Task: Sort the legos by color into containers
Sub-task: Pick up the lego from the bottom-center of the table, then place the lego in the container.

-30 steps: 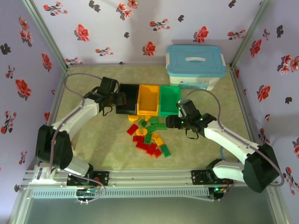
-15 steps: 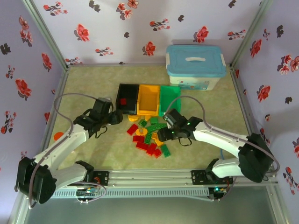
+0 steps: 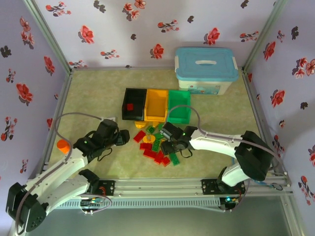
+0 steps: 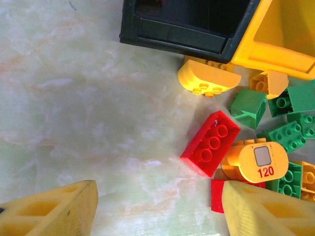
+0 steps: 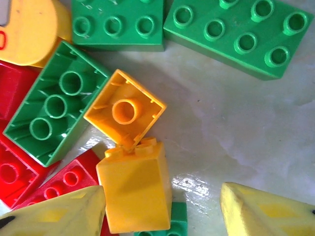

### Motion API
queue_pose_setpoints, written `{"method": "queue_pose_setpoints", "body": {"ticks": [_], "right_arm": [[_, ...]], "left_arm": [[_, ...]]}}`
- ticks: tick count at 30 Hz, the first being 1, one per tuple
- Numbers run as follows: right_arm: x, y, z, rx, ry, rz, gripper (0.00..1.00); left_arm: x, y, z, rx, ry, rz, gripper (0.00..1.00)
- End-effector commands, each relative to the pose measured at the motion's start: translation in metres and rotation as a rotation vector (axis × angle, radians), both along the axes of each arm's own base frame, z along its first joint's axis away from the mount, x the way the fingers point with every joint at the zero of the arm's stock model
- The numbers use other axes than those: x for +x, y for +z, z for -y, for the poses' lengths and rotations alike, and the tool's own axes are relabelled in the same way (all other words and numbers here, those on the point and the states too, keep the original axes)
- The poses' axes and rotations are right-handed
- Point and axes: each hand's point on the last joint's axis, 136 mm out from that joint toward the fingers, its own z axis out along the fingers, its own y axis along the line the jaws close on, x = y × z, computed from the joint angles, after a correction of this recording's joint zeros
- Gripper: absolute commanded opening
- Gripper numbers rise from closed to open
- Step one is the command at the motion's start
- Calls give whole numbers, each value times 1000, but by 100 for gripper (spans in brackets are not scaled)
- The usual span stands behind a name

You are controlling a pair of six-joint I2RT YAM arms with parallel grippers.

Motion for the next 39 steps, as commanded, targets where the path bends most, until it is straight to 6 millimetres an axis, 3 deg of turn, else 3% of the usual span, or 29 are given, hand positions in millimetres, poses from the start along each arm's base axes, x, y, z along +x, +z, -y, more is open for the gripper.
{"method": "queue_pose_setpoints", "body": {"ticks": [1,9,17,21,24,27,31,36,39], "right_arm": [[11,1,-8,-12,-23,34,62],[8,-18,-13,-61,-12,6,54],[7,-24,-14,-60,-30,17,48],[10,-12,-16,-58,-31,51,34],[18,17,-20,-44,-27,111,32],[38,60,-29,9,-29,226,34],[78,94,-45,36,-24,269,35],[149,107,-52,-10,-70,271,32],[181,114,-57,-42,-70,285,32]], "left_arm": [[-7,-3,-8,-1,45,4,68],[-18,-3,-12,-5,54,14,68],[-23,-7,-14,-5,60,17,68],[-24,-6,-16,1,65,21,68],[-24,-5,-15,-1,58,28,68],[-25,-4,-10,1,31,38,68],[-26,-1,-3,-9,2,51,68],[-32,6,3,-9,-21,59,68],[-37,11,4,-4,-29,73,68]]}}
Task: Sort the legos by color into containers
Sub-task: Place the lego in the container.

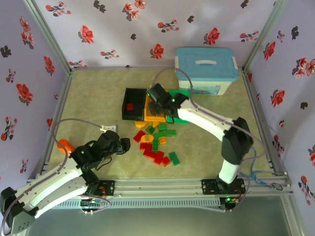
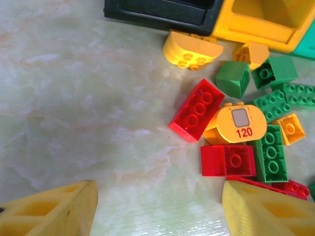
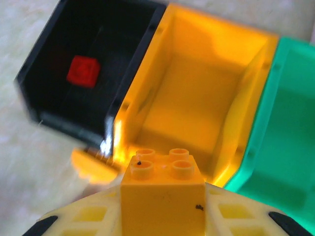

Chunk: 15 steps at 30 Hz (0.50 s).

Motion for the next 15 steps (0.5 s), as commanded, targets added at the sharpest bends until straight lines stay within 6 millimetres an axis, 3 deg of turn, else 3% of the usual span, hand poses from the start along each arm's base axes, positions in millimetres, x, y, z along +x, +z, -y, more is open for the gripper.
{"method": "queue_pose_setpoints", "body": {"ticks": [1,2,3,4,6,10,15], "right_arm": [[22,-17,13,-150,17,-38,35],[32,-17,14,-168,8,-34,46],[41,-13,15,-187,-5,-29,67],[47,-6,18,-208,-24,-19,80],[53,18,17,-219,-45,47,99],[35,52,3,-92,-8,123,99],[-1,46,20,-18,-4,107,99]], "left_arm": [[-2,12,-3,1,26,33,68],[-3,13,-2,-3,20,37,68],[-4,15,0,-9,14,42,68],[-5,17,2,-12,4,46,68],[-6,23,7,-14,-19,57,68],[-6,26,16,7,-63,71,69],[-11,26,39,29,-147,72,69]]}}
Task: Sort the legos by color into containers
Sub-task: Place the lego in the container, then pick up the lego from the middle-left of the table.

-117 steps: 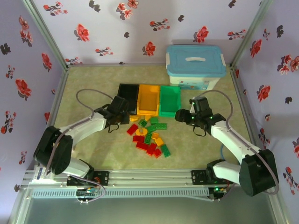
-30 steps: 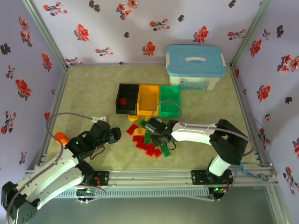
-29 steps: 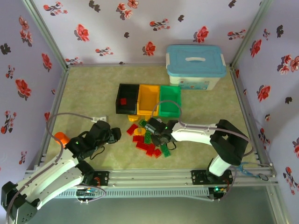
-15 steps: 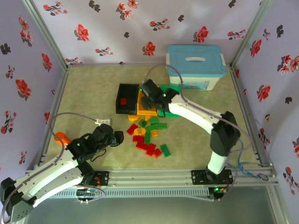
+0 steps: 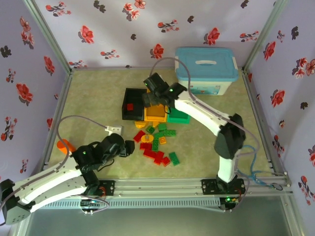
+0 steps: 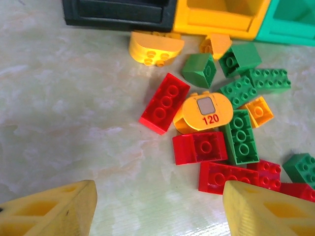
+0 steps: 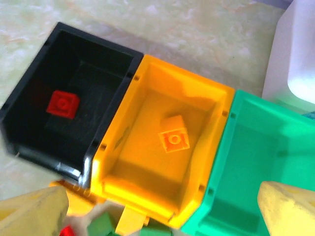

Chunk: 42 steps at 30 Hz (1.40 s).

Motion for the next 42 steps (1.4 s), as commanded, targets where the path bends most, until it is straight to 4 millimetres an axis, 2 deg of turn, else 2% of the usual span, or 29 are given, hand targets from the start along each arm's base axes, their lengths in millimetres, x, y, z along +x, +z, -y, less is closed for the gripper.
{"method": "queue_pose_setpoints", "body": {"ticks": [1,5,8,14,17,21,25,29,42], "right_arm": [[-22,6,15,70,-10,11,99],[-54,-13,39,120,-17,-31,99],[-78,-31,65,135,-55,-61,99],[-112,-57,121,149,-174,-70,99],[-117,-49,150,163,-260,-17,99],[-120,-19,196,181,-398,78,99],[-128,5,227,210,-475,131,99],[-136,16,236,242,-477,157,99],[-147,0,237,304,-465,148,99]], "left_arm": [[0,13,20,0,-62,44,69],[-3,13,46,18,-129,46,69],[-6,14,70,39,-187,40,68],[-25,16,135,57,-368,22,68],[-39,7,170,78,-492,-12,69],[-55,-19,203,172,-622,-88,71],[-60,-40,216,288,-685,-121,73],[-60,-56,221,381,-736,-135,78],[-58,-88,223,618,-871,-185,84]]}}
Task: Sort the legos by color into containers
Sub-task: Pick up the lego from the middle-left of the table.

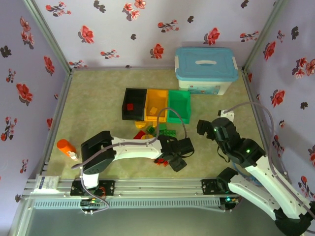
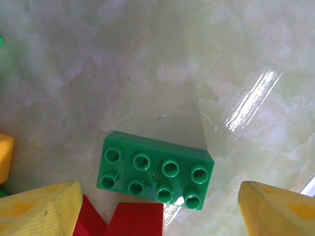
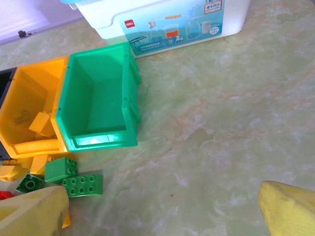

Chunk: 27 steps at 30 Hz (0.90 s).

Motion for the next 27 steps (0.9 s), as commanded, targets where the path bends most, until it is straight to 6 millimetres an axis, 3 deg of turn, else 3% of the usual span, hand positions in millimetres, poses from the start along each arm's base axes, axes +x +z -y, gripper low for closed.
{"method": "queue_pose_setpoints", "body": {"ticks": [1,14,20,22,25,27], "right_arm": [[-2,-4,2,20,-11,-4,99],[-3,-13,4,30,-22,5,99],[-2,-12,6,23,-32,17,99],[-2,-10,7,22,-35,23,99],[-3,-6,15,10,-70,40,99],[-9,-5,46,-53,-216,43,99]], "left_arm": [[-3,-9,-6,97,-70,-8,84],[13,-28,-9,160,-69,-42,82],[16,-33,-7,173,-85,-50,61],[19,-30,-4,161,-84,-48,54],[32,-16,-1,125,-71,-34,51],[55,6,-2,69,-24,-17,50]]}}
